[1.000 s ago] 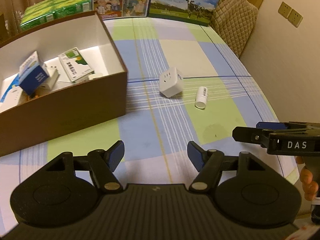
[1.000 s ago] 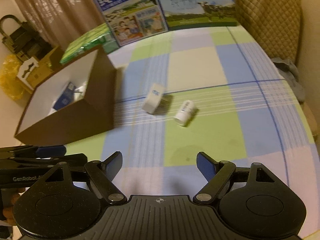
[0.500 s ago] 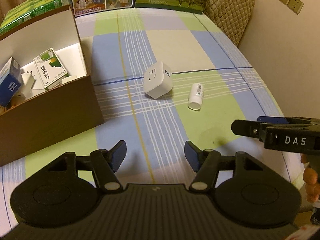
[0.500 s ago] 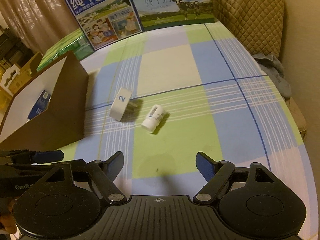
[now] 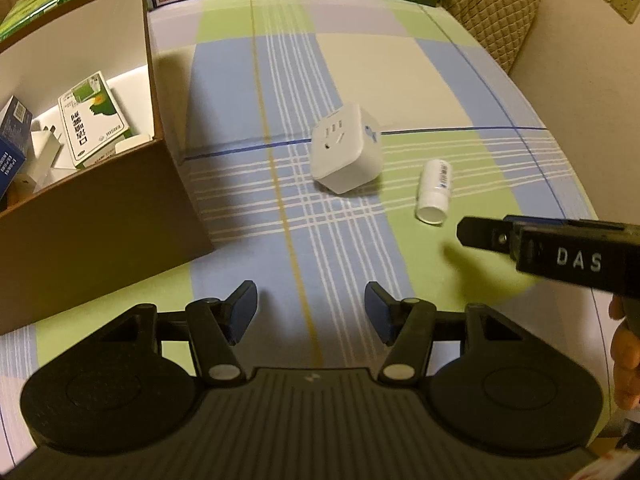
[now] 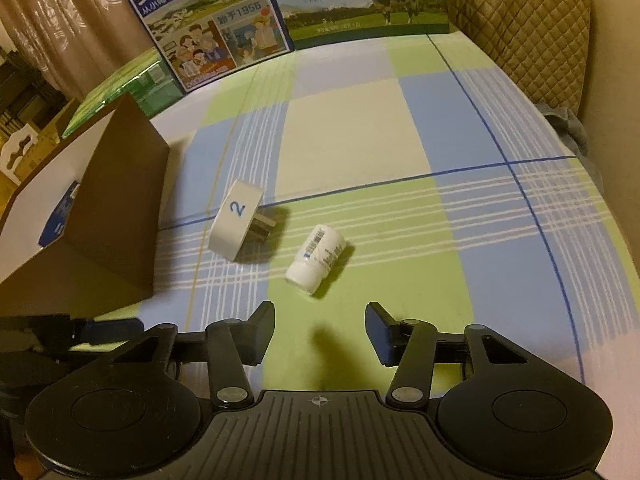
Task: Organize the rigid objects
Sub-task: 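Grasp the white pill bottle with the right tool while the left tool grasps the white cube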
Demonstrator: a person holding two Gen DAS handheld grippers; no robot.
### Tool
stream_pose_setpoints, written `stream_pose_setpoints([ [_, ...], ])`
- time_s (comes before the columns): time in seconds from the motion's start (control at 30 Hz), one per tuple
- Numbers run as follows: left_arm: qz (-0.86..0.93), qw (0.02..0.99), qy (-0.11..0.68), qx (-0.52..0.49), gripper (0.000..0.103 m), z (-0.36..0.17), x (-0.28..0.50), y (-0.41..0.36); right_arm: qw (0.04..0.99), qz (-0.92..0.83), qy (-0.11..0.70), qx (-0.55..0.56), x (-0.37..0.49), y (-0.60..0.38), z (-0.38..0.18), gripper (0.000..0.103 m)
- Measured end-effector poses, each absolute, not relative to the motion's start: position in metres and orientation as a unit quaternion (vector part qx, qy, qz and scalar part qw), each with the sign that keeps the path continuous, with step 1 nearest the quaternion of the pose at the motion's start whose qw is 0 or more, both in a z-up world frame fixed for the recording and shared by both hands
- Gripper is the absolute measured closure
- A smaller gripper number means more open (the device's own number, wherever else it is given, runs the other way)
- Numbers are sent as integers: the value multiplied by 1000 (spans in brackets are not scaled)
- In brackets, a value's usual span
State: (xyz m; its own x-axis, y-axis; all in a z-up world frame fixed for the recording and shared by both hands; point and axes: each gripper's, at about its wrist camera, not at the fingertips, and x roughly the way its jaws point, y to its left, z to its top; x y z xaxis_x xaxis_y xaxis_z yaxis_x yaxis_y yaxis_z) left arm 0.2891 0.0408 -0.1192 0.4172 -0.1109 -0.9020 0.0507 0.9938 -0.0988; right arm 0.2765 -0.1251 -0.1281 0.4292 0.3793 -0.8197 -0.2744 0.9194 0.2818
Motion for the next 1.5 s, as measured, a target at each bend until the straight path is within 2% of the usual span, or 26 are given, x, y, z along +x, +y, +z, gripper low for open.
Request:
stream_pose_setpoints([
  [0.5, -44, 834, 549, -37, 51, -128, 302, 41, 838, 188, 510, 50, 319, -106, -151, 60],
  [0.57, -47, 834, 548, -38, 51, -128, 303, 40, 836, 190, 511, 52, 321, -106, -153, 66],
  [0.63, -51, 834, 548, -38, 51, -127, 305, 37, 835, 194, 513, 52, 323, -106, -156, 79],
  [0.9, -69, 844, 532, -13, 51, -119, 317, 19, 846, 168, 503, 55, 331, -137, -155, 79],
  [1.33, -68, 867, 482, 101, 51, -121, 351, -18, 853, 145, 498, 64, 324, -175, -152, 79],
  [1.4, -69, 868, 478, 113, 54, -122, 354, -20, 853, 146, 497, 64, 324, -174, -152, 79],
  [1.43, -70, 869, 475, 117, 61, -123, 356, -22, 853, 146, 496, 64, 324, -173, -153, 79],
  [1.5, -74, 869, 475, 119, 67, -124, 357, -22, 853, 147, 496, 64, 324, -174, -153, 79],
])
